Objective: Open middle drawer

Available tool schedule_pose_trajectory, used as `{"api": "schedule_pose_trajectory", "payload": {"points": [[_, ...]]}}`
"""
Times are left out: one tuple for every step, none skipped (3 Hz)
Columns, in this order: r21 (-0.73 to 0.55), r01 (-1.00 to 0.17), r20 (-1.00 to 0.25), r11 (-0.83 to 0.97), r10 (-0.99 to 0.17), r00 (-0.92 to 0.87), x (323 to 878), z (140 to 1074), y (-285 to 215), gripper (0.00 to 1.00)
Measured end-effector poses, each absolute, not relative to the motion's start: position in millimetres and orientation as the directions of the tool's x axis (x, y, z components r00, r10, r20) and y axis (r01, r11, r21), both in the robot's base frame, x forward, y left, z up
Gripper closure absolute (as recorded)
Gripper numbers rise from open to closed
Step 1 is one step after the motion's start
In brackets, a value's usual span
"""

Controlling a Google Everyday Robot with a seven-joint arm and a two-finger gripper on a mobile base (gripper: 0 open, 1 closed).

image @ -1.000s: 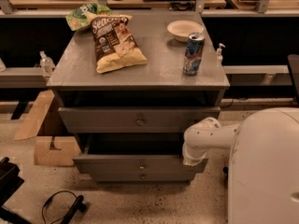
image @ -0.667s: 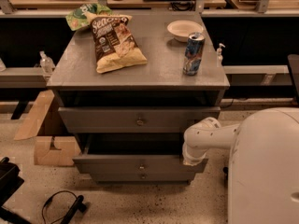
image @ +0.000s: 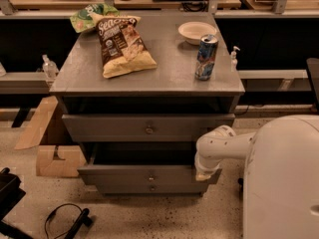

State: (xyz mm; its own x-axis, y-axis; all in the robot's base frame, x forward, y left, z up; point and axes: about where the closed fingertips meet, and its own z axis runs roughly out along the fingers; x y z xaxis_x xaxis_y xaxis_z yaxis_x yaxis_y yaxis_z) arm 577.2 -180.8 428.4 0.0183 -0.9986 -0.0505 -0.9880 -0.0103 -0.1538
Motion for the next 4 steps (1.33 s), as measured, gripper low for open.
{"api": "schedule_pose_trajectory", "payload": {"points": [[-0.151,-0.988,-0.05,-0.011,-0.999,0.019,576.2,426.9,-180.6,0.04],[-0.148,-0.989,-0.051,-0.011,-0.999,0.019,575.6,425.7,-180.6,0.0],[-0.148,-0.989,-0.051,-0.011,-0.999,0.019,575.6,425.6,-180.6,0.0],[-0.058,-0.998,-0.065,0.04,-0.997,-0.036,557.5,403.3,-188.0,0.19]]}}
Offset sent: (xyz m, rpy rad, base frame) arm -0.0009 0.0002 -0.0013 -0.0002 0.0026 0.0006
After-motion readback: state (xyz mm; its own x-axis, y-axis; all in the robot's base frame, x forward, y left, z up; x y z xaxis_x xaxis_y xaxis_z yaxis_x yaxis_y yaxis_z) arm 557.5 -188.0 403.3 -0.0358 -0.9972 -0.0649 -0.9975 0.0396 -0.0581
